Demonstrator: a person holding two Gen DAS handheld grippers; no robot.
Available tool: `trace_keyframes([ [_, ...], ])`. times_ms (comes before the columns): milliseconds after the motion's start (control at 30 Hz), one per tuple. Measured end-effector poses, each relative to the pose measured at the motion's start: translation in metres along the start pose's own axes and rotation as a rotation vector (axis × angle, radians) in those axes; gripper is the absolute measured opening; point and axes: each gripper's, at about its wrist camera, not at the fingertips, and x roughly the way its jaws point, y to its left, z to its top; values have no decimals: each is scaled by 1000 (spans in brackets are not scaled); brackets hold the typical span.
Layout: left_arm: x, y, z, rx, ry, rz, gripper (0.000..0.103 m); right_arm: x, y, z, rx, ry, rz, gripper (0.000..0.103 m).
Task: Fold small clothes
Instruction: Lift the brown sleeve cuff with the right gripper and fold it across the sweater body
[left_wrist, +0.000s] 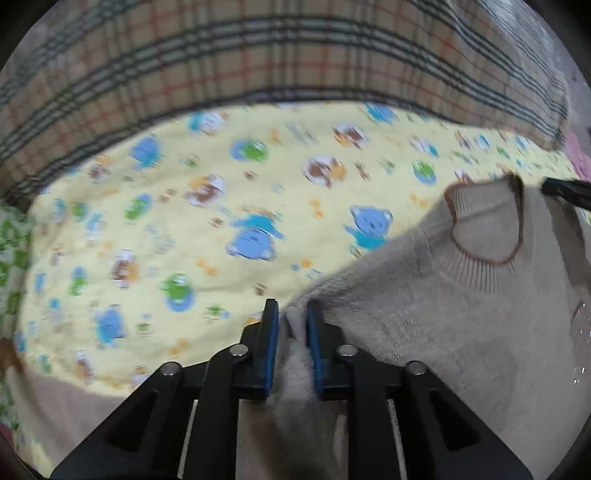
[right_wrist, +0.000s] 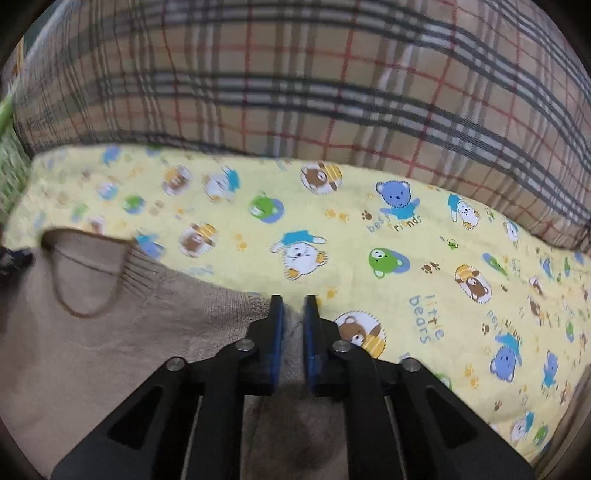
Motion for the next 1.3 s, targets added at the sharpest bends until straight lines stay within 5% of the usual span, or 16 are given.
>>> trace_keyframes([
  [133,-40,9,3,-40,-40,102,23,-44,-18,-10,22,-61,-5,55],
  [267,-90,12,-9,-132,-88,68,28,-82,-54,-42,99,-72,-19,55],
  [467,-134,-34,-45,-157,-111,-32,49,-129,-133,-116,322,-89,-40,55],
  [767,-120,-111,-104,-259,-15,-169,52,-162,-237,-190,670,-140,-47,55],
  [933,-107,-132,-129,-351,37,-236,58,-163,-278,-193,787,-196,-30,55],
  [1167,-101,-155,-138,-300,74,-226,62,-133,-329,-185,931,-193,-69,55],
  [1200,-100,-156,-139,-303,75,-231,63,-126,-334,-184,941,-180,-82,54],
  [1267,-100,-161,-140,-303,83,-236,64,-116,-340,-186,957,-194,-67,34],
  [1300,-99,-164,-141,-299,87,-240,64,-113,-342,-187,956,-199,-74,11],
])
